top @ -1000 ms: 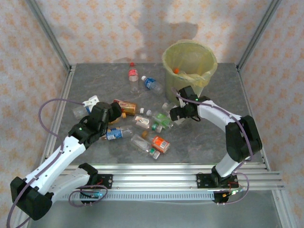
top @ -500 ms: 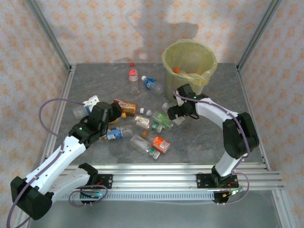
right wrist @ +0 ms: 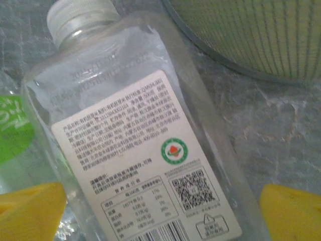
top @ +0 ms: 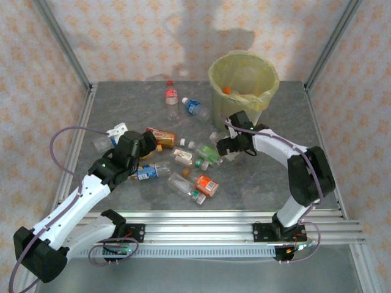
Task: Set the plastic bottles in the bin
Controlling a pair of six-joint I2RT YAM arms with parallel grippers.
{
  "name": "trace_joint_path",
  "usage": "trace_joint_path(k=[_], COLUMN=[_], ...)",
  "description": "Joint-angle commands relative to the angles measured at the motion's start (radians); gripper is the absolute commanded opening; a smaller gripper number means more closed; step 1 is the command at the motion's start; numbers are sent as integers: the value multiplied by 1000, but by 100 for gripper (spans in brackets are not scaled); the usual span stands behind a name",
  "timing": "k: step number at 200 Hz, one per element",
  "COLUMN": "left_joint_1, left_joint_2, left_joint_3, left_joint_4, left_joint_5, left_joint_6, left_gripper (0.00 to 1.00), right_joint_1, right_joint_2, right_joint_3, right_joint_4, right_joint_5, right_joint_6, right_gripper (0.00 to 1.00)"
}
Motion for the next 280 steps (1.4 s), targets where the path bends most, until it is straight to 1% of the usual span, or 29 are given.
trace_joint_path(k=[1,15,26,50,84,98,116,143,160,189,211,230,251,280], left_joint_1=[4,5,4,5,5,5,4,4,4,5,5,5,5,5], left_joint_2=[2,1,2,4,2,-1,0,7,13,9,0,-4,-2,1], left_joint_3=[25,25,26,29,41,39,39,38,39,39,38,38,40,46], left_joint_4=[5,6,8,8,-3,-6,-5,5,6,5,0,-1,0,2], left_joint_5=[-20,-16,-13,-11,-7,-13,-15,-13,-11,-12,-19,-23,-23,-20], left_joint_6=[-12,-12,-11,-9,-3,-3,-1,0,-1,-3,-4,-3,-3,-4], left_gripper=[100,100,100,100,100,100,100,100,100,100,100,100,100,100], right_joint_1=[-4,-5,-4,-8,-7,-7,-4,-2,-1,-1,-1,-1,-1,-1], right_joint_2=[-63,-83,-98,-107,-100,-107,-111,-103,-72,31,78,67,35,-49], right_joint_3=[-57,-73,-88,-112,-107,-113,-128,-136,-116,-54,-36,-47,-54,-46], right_joint_4=[-11,-27,-36,-72,-215,-253,-266,-221,-204,-228,-234,-231,-258,-330], right_joint_5=[96,168,202,212,255,249,226,169,180,208,201,198,221,233], right_joint_6=[81,135,177,257,395,426,431,404,388,384,392,394,400,462], right_gripper=[99,99,99,99,99,99,99,99,99,99,99,99,99,99])
